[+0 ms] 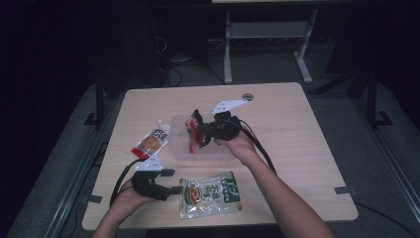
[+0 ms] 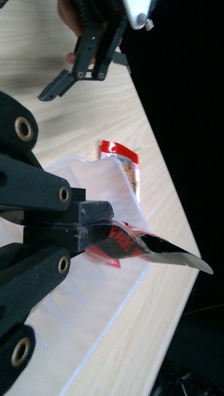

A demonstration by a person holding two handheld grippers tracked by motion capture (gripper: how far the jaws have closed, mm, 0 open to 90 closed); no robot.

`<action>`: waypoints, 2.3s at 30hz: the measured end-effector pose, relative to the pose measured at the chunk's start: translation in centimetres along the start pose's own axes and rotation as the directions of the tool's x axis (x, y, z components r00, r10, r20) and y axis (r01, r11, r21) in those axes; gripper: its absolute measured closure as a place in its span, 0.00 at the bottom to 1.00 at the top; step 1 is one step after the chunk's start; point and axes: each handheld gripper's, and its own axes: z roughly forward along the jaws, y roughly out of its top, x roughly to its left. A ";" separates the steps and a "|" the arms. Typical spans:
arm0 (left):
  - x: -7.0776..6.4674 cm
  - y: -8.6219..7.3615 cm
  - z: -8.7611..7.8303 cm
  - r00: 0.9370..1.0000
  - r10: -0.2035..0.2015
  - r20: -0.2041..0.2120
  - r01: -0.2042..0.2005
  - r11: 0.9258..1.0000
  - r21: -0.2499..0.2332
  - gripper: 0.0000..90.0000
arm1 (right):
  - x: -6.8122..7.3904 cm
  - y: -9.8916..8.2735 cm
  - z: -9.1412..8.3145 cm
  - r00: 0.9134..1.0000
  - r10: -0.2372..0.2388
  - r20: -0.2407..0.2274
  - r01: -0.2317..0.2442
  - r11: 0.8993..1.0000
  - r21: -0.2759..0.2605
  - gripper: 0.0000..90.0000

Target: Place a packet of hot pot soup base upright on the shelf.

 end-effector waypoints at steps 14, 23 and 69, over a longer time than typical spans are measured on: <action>0.0 0.0 0.0 1.000 -0.001 0.001 0.001 1.000 0.000 0.30 | -0.2 -0.4 1.1 1.000 0.003 -0.003 -0.003 0.999 0.039 0.97; 0.0 -0.1 0.0 1.000 0.003 0.004 -0.003 1.000 -0.001 0.30 | 0.0 -0.6 1.7 1.000 0.020 -0.013 -0.019 0.998 0.056 0.94; 0.2 -0.4 -0.4 1.000 -0.019 -0.009 0.019 1.000 0.006 0.30 | 2.6 -8.1 -9.6 0.999 0.014 -0.052 -0.011 0.998 0.069 0.28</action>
